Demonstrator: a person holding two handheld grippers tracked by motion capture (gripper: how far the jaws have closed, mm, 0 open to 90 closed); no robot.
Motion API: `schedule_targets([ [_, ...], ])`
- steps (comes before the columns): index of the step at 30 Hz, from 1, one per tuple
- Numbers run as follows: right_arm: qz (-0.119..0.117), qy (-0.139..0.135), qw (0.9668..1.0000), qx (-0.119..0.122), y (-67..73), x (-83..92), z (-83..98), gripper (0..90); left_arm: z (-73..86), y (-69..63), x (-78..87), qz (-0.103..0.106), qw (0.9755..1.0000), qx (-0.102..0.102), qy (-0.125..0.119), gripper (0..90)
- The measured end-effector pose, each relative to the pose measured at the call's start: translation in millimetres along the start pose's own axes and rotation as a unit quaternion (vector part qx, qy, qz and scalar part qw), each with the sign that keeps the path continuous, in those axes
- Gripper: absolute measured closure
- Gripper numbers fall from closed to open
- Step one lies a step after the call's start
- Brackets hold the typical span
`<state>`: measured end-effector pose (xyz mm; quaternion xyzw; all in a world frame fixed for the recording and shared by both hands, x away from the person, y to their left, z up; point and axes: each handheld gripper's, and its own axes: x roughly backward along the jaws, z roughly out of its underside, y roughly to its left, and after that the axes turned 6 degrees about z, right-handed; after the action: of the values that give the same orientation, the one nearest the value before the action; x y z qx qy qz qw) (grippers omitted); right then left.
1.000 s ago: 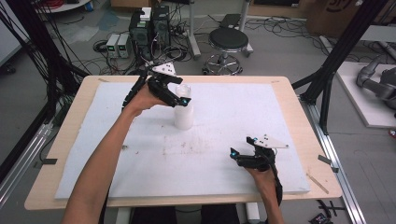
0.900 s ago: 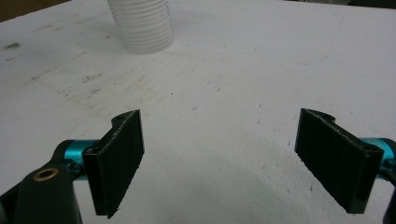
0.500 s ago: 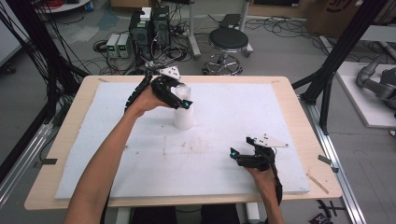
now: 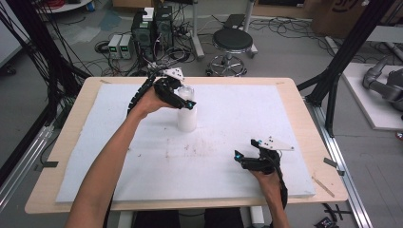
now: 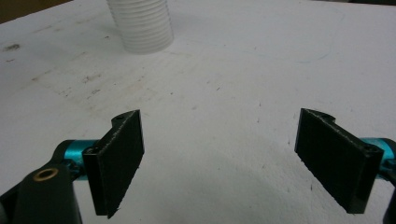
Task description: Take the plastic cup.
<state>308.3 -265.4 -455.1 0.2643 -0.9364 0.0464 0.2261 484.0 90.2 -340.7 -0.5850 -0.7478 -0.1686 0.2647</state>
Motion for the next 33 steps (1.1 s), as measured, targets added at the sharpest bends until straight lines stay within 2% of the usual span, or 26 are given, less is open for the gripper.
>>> schedule_targets([
  [2,0.0,-0.001,1.0,0.001,-0.3,0.0,0.0,15.7,-0.2,-0.2,0.5,0.001,1.0,-0.002,0.003,35.7],
  [10,0.0,0.001,1.0,-0.001,0.0,-0.2,-0.1,15.7,-2.6,-2.8,0.6,-0.004,0.9999,-0.001,0.01,36.4],
  [17,0.0,0.002,1.0,-0.002,0.0,-0.3,-0.2,15.7,-12.8,-5.6,8.9,-0.011,0.9998,-0.003,0.014,36.6],
  [22,0.001,0.0,1.0,0.0,-0.2,-0.3,-0.1,15.7,-21.2,-7.7,15.2,-0.012,0.9999,-0.003,0.008,36.6],
  [26,0.0,0.0,1.0,0.0,-0.1,-0.1,-0.1,15.7,-31.9,-10.2,23.7,-0.013,0.9998,-0.009,0.009,36.9],
  [29,0.001,0.0,1.0,0.0,-0.1,-0.5,-0.2,15.7,-46.7,-13.4,36.8,-0.013,0.9998,-0.012,0.008,36.8],
  [33,0.001,-0.001,1.0,0.0,0.0,-0.5,-0.2,15.7,-57.5,-15.6,47.9,-0.018,0.9997,-0.016,0.003,36.9],
])
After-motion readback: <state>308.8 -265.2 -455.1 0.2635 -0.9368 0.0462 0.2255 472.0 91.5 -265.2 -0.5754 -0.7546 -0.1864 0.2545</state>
